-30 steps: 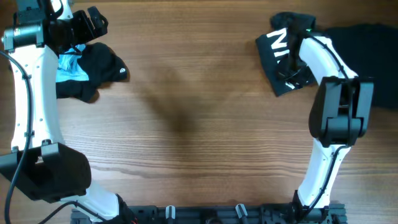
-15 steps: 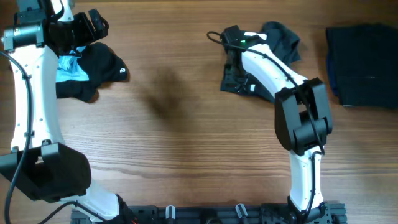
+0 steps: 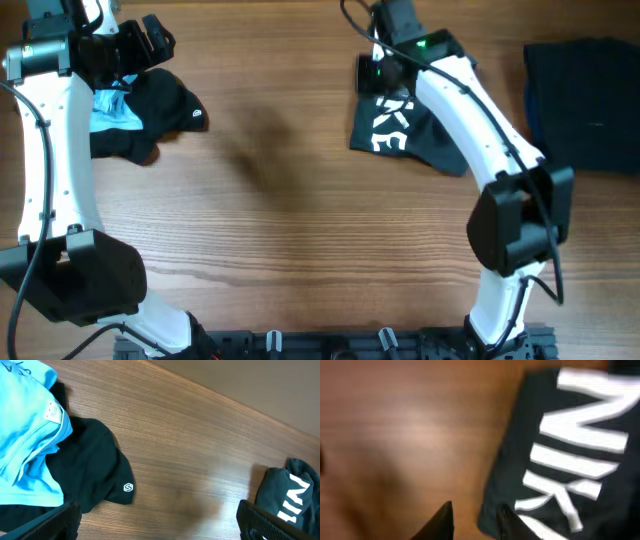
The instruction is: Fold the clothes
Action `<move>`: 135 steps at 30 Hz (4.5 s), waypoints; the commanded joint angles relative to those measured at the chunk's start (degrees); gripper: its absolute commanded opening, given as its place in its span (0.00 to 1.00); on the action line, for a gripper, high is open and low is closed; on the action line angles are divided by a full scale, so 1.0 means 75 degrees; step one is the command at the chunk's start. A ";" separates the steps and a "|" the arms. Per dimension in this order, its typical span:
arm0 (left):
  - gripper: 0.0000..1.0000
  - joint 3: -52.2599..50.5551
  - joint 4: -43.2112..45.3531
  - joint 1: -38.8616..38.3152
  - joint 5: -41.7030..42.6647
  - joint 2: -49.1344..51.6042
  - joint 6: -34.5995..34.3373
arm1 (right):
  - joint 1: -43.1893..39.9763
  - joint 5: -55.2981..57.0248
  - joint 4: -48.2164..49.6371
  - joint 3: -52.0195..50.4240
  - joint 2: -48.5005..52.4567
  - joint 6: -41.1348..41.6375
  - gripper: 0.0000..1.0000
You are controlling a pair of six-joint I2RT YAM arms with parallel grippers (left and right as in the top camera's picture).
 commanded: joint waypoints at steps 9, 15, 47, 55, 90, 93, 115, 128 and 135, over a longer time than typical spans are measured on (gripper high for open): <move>1.00 -0.0017 -0.0160 -0.0023 0.0090 0.0073 0.0157 | -0.1845 -0.1466 -0.0481 -0.0017 0.0303 0.0449 0.73; 1.00 -0.0017 -0.0149 -0.0023 0.0090 0.0073 0.0154 | -0.4092 -0.3646 -0.0612 -0.0070 0.0303 -0.0874 0.73; 1.00 -0.0017 -0.0125 -0.0020 -0.0032 0.0073 0.0157 | -0.3019 -0.5572 0.1542 -0.1370 0.2903 -0.0198 0.32; 1.00 -0.0017 -0.0122 -0.0020 -0.0096 0.0073 0.0160 | -0.3019 -0.6671 0.2378 -0.1364 0.2868 -0.0254 0.04; 1.00 -0.0017 -0.0154 -0.0020 -0.0251 0.0073 0.0184 | -0.5339 -0.3383 0.2028 0.0472 -0.1958 0.1166 0.04; 1.00 -0.0017 -0.0152 -0.0023 -0.0254 0.0073 0.0181 | -0.5986 -0.3436 0.2022 0.0656 -0.1958 0.1169 0.04; 1.00 -0.0017 -0.0079 -0.0023 -0.0254 0.0073 0.0178 | -0.7227 -0.0880 0.3637 0.0659 -0.0481 0.2940 0.04; 0.99 -0.0017 0.0172 -0.0038 -0.0248 0.0073 0.0090 | -0.7242 0.0787 0.0023 0.0629 0.0262 0.2958 0.10; 1.00 -0.0017 0.0166 -0.0073 -0.0248 0.0073 0.0093 | -0.7396 0.1807 -0.1533 0.0629 0.0259 0.2751 0.84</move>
